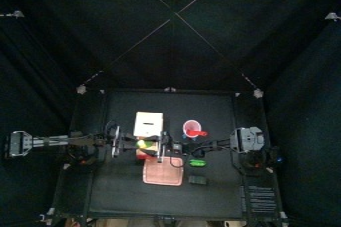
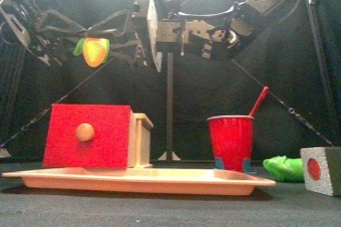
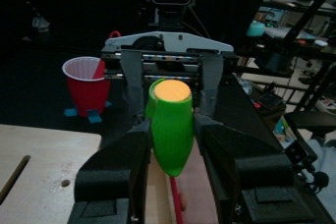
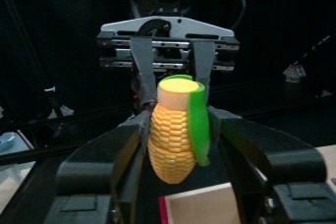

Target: Remove corn husk and drop in drawer

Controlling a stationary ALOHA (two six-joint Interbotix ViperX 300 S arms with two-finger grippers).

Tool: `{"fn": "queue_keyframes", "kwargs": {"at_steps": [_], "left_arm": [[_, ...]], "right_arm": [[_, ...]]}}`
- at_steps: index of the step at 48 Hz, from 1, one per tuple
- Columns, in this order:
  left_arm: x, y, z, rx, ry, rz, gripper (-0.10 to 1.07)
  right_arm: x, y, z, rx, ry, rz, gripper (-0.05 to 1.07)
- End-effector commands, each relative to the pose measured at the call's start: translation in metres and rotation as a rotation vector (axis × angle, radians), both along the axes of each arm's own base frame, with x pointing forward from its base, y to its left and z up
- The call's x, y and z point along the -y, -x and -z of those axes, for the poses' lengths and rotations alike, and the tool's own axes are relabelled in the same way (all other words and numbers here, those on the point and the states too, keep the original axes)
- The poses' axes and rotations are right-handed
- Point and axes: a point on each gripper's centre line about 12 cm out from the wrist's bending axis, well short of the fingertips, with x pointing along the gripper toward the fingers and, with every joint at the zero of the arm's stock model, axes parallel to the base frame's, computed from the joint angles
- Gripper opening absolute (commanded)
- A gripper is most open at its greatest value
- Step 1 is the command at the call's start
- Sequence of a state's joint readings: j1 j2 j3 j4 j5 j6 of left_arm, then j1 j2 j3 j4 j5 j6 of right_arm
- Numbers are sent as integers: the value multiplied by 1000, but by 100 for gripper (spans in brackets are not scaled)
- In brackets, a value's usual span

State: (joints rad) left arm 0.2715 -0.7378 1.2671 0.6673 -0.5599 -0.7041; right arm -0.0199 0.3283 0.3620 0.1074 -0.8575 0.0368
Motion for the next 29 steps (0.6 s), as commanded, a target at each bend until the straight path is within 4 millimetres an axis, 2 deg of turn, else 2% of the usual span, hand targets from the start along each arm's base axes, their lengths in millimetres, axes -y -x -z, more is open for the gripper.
{"fn": "queue_keyframes", "kwargs": {"at_steps": [1, 9, 29], "left_arm": [[-2, -4, -10, 29, -11, -2, 51], [-3, -4, -8, 25, -11, -7, 51], [-9, 0, -2, 11, -7, -40, 51]], "right_arm": [[2, -2, -20, 49, 4, 4, 66], [3, 2, -17, 38, -7, 13, 60], [3, 16, -17, 23, -11, 18, 59]]}}
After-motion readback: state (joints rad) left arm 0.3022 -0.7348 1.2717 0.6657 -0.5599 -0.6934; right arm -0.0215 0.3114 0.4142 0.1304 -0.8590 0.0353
